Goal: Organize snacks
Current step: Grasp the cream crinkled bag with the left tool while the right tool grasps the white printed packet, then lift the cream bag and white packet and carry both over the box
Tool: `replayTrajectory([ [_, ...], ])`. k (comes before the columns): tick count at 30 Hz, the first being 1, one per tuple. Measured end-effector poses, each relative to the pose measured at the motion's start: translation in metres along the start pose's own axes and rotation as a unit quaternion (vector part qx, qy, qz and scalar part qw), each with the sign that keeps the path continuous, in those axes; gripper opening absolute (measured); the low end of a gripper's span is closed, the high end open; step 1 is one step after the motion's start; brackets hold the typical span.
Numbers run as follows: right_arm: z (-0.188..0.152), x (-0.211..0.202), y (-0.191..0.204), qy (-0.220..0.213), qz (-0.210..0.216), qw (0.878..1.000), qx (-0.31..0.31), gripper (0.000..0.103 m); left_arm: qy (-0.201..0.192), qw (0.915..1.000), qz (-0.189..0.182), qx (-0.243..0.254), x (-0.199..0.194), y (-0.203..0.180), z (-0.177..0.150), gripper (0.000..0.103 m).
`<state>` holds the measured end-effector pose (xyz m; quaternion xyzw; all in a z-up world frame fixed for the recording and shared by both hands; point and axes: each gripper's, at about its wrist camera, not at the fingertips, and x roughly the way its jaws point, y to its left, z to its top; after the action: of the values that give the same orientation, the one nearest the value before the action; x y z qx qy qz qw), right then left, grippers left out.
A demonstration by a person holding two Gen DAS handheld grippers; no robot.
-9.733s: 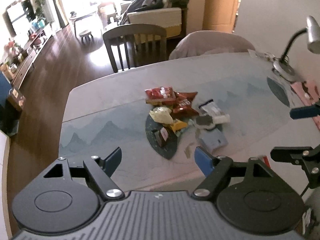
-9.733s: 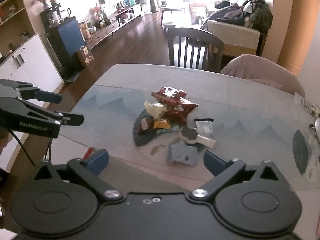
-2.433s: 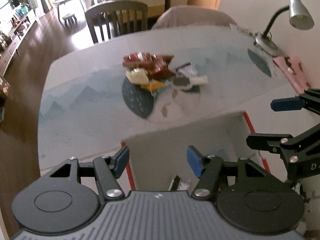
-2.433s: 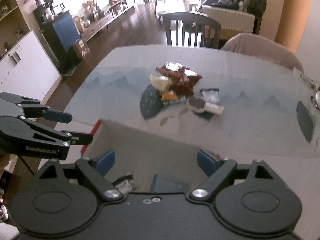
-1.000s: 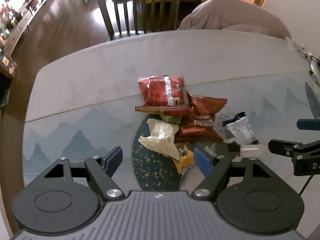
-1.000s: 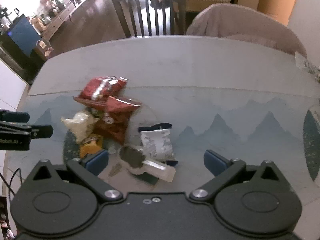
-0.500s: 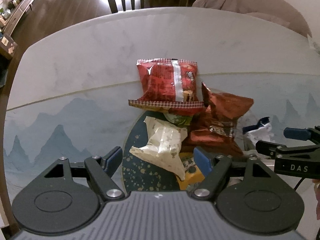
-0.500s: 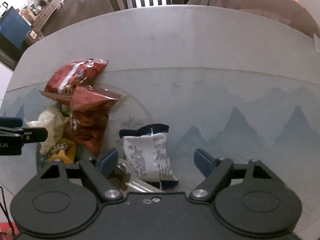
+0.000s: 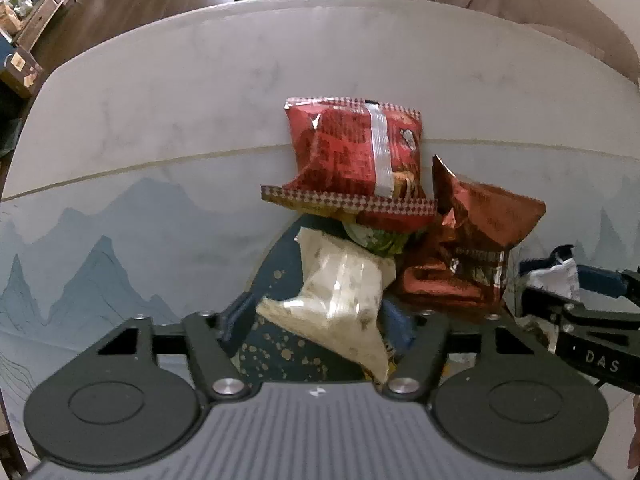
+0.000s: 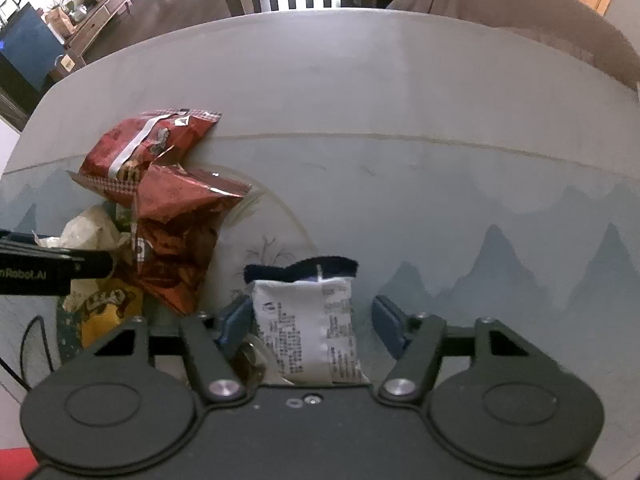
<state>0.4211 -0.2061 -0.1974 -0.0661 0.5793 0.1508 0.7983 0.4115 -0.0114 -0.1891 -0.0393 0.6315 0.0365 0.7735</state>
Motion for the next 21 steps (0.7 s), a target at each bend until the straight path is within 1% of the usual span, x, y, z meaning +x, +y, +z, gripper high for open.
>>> replayTrajectory([
  [2, -0.002, -0.001, 0.003, -0.003, -0.012, 1.000, -0.009, 0.055, -0.001, 1.0000, 0.000, 0.003, 0.000, -0.001, -0.002, 0.057],
  [3, -0.002, -0.001, 0.004, -0.005, -0.016, 1.000, -0.013, 0.053, -0.002, 1.0000, 0.002, 0.006, 0.000, -0.002, -0.002, 0.057],
  [8, -0.004, -0.003, 0.004, -0.011, -0.016, 1.000, -0.010, 0.049, -0.011, 0.9999, 0.002, 0.006, -0.005, -0.004, -0.006, 0.048],
  [11, -0.005, -0.004, 0.002, -0.013, -0.017, 1.000, -0.002, 0.047, -0.015, 0.9999, 0.006, 0.004, -0.008, -0.004, -0.010, 0.046],
  [16, -0.009, -0.015, -0.003, -0.022, -0.016, 1.000, 0.008, 0.045, -0.022, 0.9998, 0.000, 0.000, -0.017, -0.001, -0.015, 0.045],
  [21, -0.013, -0.034, -0.012, -0.034, -0.019, 0.999, 0.022, 0.045, -0.035, 0.9994, -0.006, -0.004, -0.035, 0.005, -0.021, 0.045],
])
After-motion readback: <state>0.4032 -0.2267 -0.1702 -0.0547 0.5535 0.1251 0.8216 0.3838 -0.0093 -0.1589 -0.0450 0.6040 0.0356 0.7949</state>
